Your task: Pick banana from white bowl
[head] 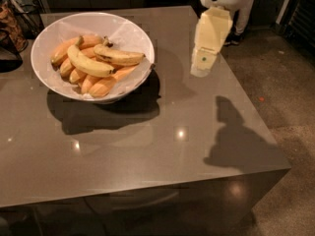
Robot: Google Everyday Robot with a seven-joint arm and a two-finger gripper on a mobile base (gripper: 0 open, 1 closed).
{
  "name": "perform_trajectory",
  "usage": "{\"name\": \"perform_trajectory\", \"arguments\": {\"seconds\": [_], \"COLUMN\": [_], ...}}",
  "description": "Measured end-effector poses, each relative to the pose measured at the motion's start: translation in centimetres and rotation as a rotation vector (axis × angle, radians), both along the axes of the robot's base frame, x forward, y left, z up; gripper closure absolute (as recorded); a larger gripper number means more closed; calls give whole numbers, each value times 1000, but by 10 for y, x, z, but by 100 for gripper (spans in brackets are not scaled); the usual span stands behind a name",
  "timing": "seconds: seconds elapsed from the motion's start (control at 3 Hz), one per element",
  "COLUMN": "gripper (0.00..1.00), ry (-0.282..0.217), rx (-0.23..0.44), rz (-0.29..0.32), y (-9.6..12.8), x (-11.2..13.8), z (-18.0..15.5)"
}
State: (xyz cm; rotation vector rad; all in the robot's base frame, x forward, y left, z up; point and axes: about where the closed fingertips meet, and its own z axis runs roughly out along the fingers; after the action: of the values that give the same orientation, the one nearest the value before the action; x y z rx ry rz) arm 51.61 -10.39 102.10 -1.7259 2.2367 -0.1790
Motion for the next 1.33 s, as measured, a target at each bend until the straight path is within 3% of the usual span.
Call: {"name": "perform_trajectory", "arguments": {"seconds": [0.33, 1.0, 1.33], "gripper": [0, 0, 0], "ry": [-34, -54, -14], "rx": [21, 81, 123], "rz": [80, 70, 66], "y": [44, 52, 74], "x": [24, 39, 54], "z": [10, 8, 6]}}
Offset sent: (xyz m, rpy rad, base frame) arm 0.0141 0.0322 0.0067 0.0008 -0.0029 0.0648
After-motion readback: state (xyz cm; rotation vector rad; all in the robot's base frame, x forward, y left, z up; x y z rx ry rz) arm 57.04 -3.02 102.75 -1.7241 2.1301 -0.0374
